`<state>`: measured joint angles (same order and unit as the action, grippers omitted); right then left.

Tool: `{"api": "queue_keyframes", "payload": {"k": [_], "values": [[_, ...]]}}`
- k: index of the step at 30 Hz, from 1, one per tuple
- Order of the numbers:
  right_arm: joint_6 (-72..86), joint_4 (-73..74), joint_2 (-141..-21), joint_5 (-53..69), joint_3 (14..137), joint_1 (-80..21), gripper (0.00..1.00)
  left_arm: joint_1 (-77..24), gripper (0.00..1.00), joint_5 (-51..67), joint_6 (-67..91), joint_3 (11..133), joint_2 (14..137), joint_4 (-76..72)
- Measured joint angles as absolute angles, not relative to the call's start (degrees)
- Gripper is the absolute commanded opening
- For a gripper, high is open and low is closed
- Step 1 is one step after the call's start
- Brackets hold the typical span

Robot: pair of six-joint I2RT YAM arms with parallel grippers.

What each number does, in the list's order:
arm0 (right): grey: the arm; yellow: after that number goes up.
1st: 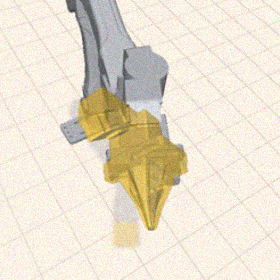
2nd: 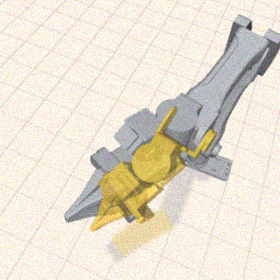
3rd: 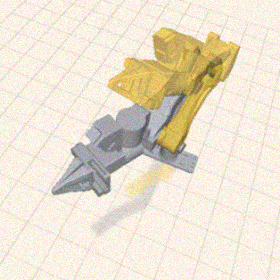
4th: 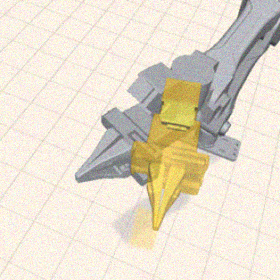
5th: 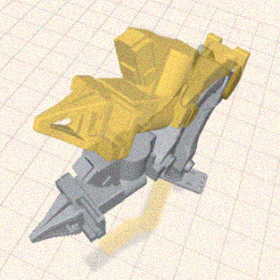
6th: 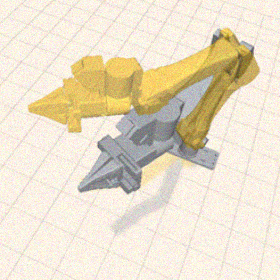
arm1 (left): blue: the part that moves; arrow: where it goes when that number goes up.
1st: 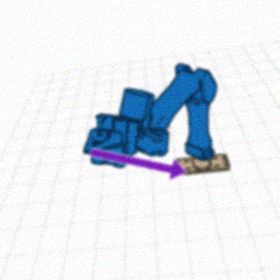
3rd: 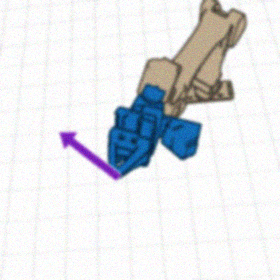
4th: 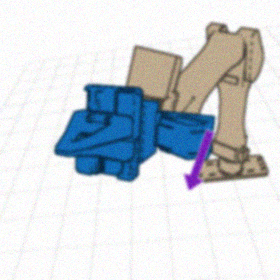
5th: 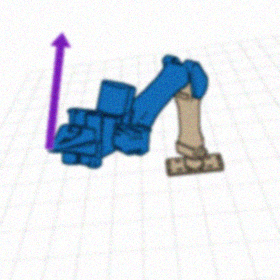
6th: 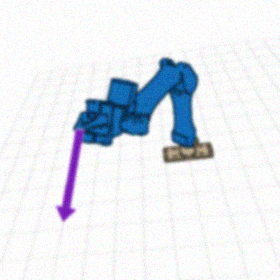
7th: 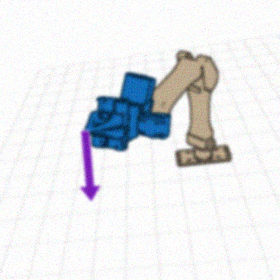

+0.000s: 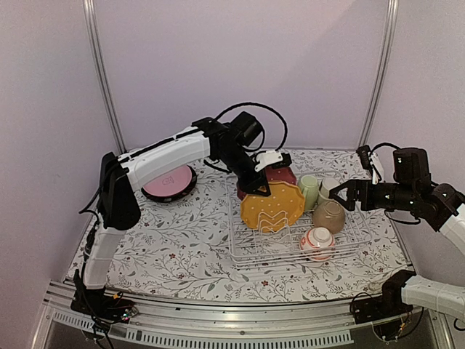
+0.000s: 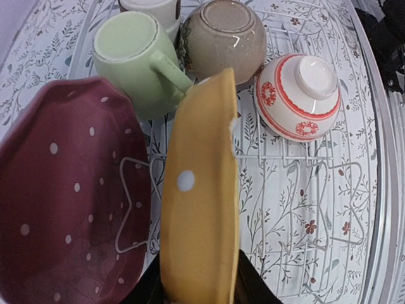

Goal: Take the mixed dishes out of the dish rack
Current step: Grab the plate from the dish rack.

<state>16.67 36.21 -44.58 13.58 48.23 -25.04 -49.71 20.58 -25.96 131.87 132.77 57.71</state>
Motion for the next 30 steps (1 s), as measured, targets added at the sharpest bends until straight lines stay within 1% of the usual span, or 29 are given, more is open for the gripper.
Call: {"api": "queue_keyframes", "payload": {"k": [3, 7, 12, 15, 18, 30], "values": [[16.64, 36.21, -44.58, 13.56, 48.23, -25.04, 0.99, -50.35, 0.23, 18.65, -26.02, 132.00, 132.77, 57.65], [16.64, 36.21, -44.58, 13.52, 48.23, -25.04, 0.99, -51.03, 0.23, 15.75, -25.47, 132.14, 132.77, 57.34], [16.67, 36.23, -44.58, 13.52, 48.23, -24.97, 0.99, -51.53, 0.28, 13.54, -25.58, 132.29, 132.77, 57.30], [16.64, 36.27, -44.58, 13.52, 48.23, -24.95, 0.99, -52.03, 0.33, 12.60, -26.02, 132.53, 133.08, 57.30], [16.64, 36.45, -44.58, 13.50, 48.23, -24.95, 0.99, -52.45, 0.33, 12.38, -26.28, 133.10, 133.86, 57.12], [16.49, 36.71, -44.31, 13.50, 48.23, -24.93, 0.99, -52.60, 0.22, 13.89, -26.02, 134.21, 136.38, 56.86]]}}
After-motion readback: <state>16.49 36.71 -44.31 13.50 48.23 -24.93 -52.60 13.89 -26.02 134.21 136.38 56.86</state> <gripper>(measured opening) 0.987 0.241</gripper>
